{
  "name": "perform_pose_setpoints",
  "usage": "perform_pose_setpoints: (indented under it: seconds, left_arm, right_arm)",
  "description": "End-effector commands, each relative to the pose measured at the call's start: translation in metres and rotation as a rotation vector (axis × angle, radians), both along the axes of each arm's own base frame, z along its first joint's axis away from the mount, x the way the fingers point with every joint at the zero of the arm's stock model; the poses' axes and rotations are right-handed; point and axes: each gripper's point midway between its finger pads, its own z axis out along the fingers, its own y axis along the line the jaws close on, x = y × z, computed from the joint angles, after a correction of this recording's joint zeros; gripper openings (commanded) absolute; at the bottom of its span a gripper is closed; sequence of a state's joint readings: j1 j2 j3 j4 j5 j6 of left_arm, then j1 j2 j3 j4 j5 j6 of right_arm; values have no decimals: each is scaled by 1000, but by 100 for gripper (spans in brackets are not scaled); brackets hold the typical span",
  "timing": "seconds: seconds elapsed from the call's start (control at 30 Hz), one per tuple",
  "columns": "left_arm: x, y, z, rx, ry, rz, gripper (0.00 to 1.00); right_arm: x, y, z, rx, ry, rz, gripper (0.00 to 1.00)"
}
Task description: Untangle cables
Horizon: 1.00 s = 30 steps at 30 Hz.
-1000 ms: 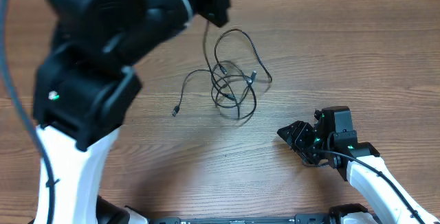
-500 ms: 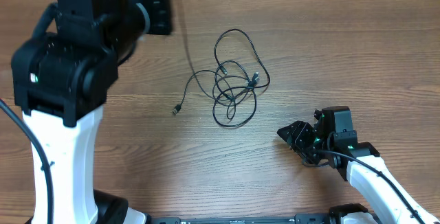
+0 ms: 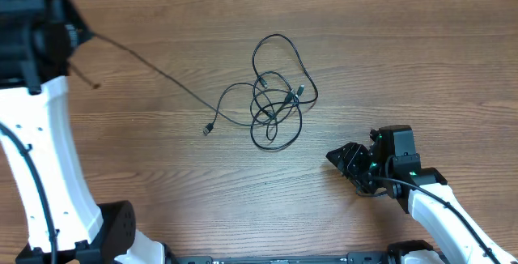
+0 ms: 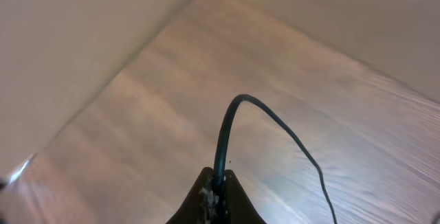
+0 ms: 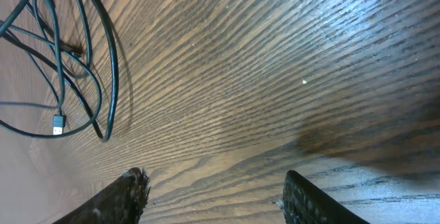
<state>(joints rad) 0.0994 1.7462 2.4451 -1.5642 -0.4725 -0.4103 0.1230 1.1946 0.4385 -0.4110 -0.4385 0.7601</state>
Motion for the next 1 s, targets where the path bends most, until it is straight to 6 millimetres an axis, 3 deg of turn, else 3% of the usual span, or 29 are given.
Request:
perform_pose_setpoints:
  seconds: [0.0, 0.2, 0.23, 0.27, 0.3, 0.33, 0.37, 0.5, 0.63, 0.97]
  left_arm:
    - [-3, 17, -14, -63, 24, 65, 4]
    - [-4, 33, -42, -81, 138, 112, 4]
    - [-2, 33, -48, -87, 158, 111, 9]
    - [1, 32, -53, -98, 169, 105, 20]
    - [5, 27, -57, -126, 172, 86, 46]
    - [14, 14, -68, -202, 178, 37, 86]
    - [27, -7, -79, -319, 178, -39, 98]
    - [51, -58, -98, -487, 213, -297, 99]
    - [65, -93, -116, -492, 287, -497, 98]
    - [67, -188, -177, -404, 562, -874, 98]
  right_arm:
    - [2, 0, 2, 2, -15, 5, 62]
    - [2, 0, 2, 6, -13, 4, 62]
    - [2, 0, 2, 6, -13, 4, 62]
    - [2, 0, 2, 6, -13, 4, 62]
    - [2, 0, 2, 6, -14, 4, 62]
    - [2, 0, 2, 5, -14, 3, 62]
    - [3, 0, 2, 5, -18, 4, 61]
    - [4, 0, 3, 5, -21, 4, 62]
    - [3, 0, 2, 5, -18, 4, 62]
    - [2, 0, 2, 6, -13, 4, 62]
